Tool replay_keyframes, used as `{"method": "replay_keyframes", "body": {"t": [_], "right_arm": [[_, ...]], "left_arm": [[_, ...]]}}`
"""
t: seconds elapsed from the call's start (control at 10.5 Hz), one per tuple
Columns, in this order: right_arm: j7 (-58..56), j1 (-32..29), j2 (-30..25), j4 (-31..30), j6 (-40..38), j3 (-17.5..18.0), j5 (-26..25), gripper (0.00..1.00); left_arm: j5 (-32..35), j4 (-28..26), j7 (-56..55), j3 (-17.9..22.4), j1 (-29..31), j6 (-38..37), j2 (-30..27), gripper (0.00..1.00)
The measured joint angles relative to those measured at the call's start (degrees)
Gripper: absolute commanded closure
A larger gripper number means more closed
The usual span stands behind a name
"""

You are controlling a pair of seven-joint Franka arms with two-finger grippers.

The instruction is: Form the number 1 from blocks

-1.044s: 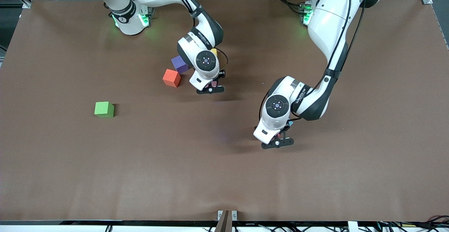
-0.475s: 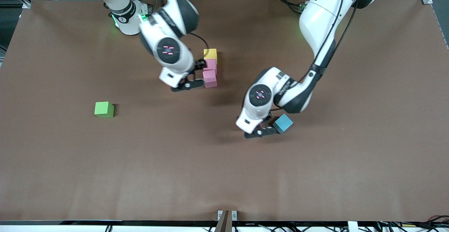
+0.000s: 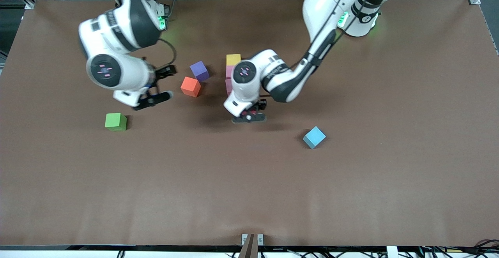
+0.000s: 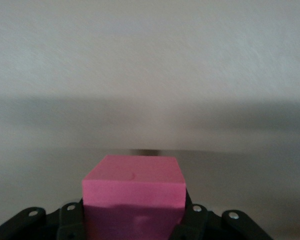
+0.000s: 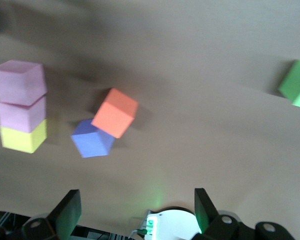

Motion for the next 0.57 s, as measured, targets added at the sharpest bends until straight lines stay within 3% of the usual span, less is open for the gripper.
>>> {"method": "replay_keyframes", "body": {"t": [0.38, 0.57], "right_arm": [[0.0, -9.0, 0.0, 1.0, 0.5, -0.6, -0.7, 0.0], [0.0, -9.9, 0.0, 1.0, 0.4, -0.7, -0.7, 0.0]], "left_arm": [[0.0, 0.0, -4.3, 0.5, -2.8, 5.6, 2.9, 1.0], [0.0, 0.1, -5.9, 0.9, -4.3, 5.7, 3.3, 1.0]]}}
